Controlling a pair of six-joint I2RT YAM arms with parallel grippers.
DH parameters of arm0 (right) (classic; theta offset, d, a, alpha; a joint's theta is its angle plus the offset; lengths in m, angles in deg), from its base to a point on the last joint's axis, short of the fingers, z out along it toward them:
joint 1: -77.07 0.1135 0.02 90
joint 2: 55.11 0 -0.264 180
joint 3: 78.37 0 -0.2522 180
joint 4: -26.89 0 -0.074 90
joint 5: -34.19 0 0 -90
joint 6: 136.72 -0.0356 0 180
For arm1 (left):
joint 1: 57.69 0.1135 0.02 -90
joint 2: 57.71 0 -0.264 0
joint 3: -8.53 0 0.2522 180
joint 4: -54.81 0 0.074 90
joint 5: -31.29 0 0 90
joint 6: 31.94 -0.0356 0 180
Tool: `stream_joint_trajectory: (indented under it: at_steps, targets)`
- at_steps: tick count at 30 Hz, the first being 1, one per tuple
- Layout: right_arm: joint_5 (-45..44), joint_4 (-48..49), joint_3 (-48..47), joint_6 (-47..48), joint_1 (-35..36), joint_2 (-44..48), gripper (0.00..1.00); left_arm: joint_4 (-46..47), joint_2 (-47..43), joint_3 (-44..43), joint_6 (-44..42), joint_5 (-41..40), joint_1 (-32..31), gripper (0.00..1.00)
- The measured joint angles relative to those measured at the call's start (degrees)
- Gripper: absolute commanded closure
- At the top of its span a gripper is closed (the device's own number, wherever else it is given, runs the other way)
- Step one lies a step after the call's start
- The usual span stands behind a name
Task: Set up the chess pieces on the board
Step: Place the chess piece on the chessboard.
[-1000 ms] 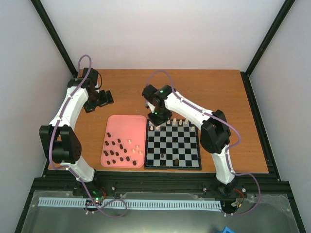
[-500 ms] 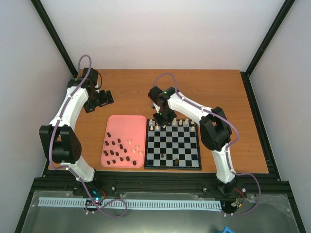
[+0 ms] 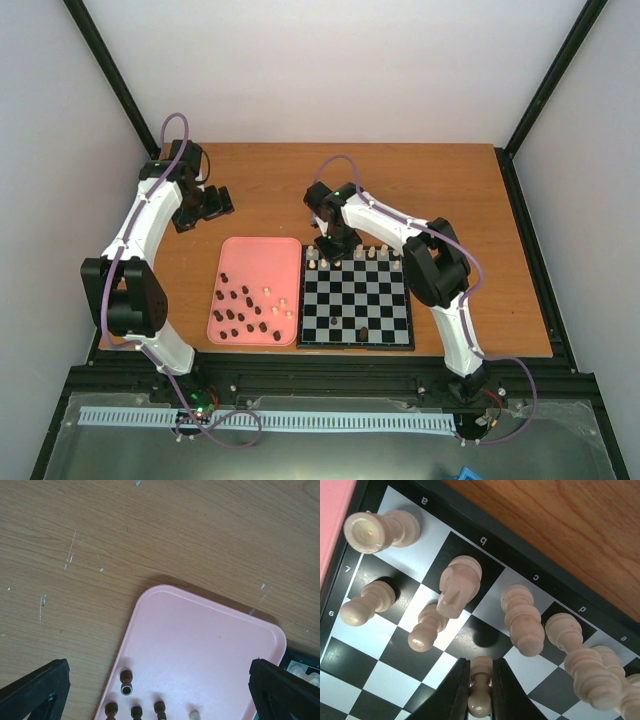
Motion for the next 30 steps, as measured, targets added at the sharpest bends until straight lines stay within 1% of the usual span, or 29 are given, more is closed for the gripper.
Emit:
stream_joint_trajectory:
  at_steps: [14, 21, 26, 30]
  targets:
    - [0.0, 1.0, 0.0, 0.4, -0.3, -1.3, 0.9, 0.0, 0.3, 0.0, 0.0, -0.2, 0.0, 0.0]
    - [0.0, 1.4, 0.7, 0.4, -0.4, -1.3, 0.85, 0.0, 0.3, 0.0, 0.0, -0.2, 0.0, 0.0]
    - [0.0, 1.4, 1.1, 0.4, -0.4, -1.3, 0.8, 0.0, 0.3, 0.0, 0.0, -0.2, 0.0, 0.0]
    - [0.0, 1.7, 1.3, 0.4, -0.4, -1.3, 0.79, 0.0, 0.3, 0.0, 0.0, -0.2, 0.0, 0.0]
